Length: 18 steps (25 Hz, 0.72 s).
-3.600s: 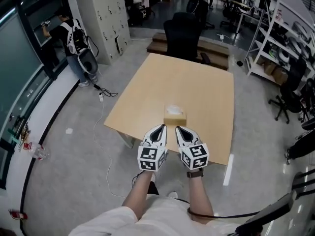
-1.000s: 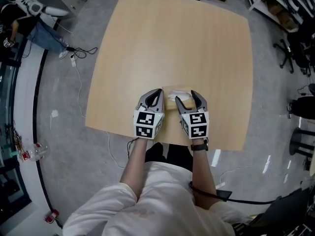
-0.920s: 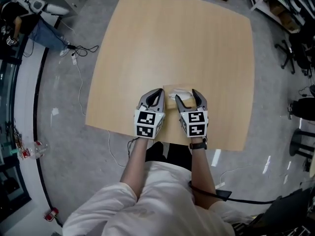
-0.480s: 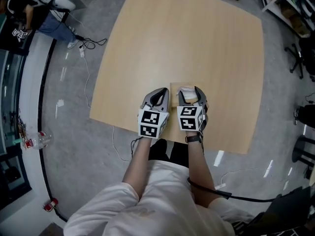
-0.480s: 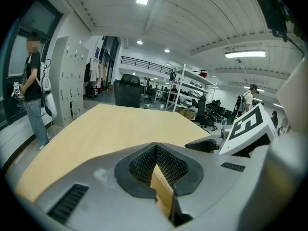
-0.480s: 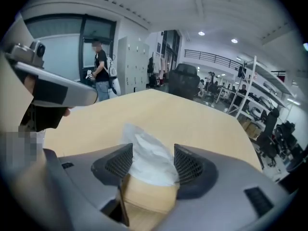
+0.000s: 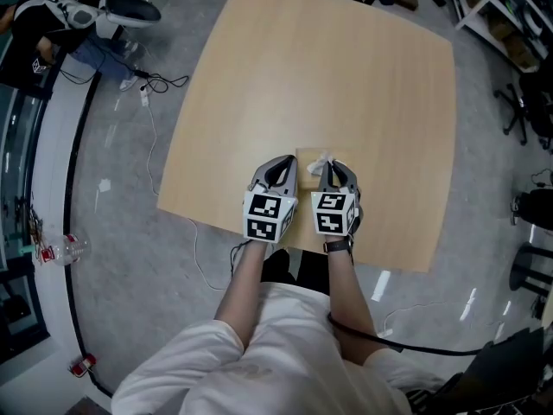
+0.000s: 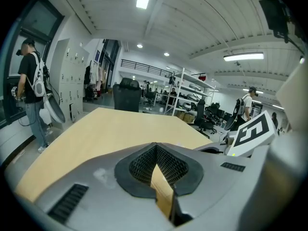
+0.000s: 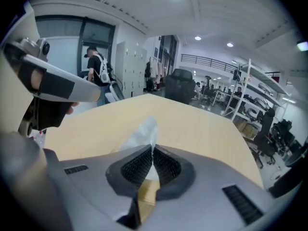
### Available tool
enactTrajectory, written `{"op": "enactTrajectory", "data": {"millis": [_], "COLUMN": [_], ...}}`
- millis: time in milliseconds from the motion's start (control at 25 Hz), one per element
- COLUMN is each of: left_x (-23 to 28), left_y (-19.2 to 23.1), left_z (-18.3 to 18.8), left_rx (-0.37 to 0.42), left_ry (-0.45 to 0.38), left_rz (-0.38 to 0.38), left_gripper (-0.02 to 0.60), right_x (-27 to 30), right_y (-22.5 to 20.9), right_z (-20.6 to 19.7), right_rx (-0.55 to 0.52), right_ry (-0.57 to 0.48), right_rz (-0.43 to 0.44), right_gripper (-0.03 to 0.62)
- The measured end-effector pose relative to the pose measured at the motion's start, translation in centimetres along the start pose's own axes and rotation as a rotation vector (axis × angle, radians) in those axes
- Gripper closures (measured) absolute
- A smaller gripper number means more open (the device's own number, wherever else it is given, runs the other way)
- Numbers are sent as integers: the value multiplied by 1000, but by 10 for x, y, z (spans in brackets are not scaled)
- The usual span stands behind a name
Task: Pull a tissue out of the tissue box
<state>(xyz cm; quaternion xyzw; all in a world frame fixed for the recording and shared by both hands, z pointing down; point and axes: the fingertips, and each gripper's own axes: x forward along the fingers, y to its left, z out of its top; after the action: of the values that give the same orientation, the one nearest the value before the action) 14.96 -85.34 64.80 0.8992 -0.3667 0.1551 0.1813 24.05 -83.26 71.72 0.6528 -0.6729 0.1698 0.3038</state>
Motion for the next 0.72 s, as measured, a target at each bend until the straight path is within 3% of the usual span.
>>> {"op": "enactTrajectory", "data": {"millis": [200,480,720], "left_x": [-14,-58,-114], "left_y": [-9,-24,-40], "left_z": [30,111,178], "left_rx": [5,67,132], "left_ry": [-68,-244,-392], "left_rz": [-13,-14,1], "left_gripper": [592,592,592], "right_x": [-37,-115,-204], "right_y": [-6,-23,-32], "right_z": [46,133,209], "right_rx": [78,151,127], "right_ry": [-148,-373,-603], "right_rz": [33,43,17], "right_gripper": [583,583,583]}}
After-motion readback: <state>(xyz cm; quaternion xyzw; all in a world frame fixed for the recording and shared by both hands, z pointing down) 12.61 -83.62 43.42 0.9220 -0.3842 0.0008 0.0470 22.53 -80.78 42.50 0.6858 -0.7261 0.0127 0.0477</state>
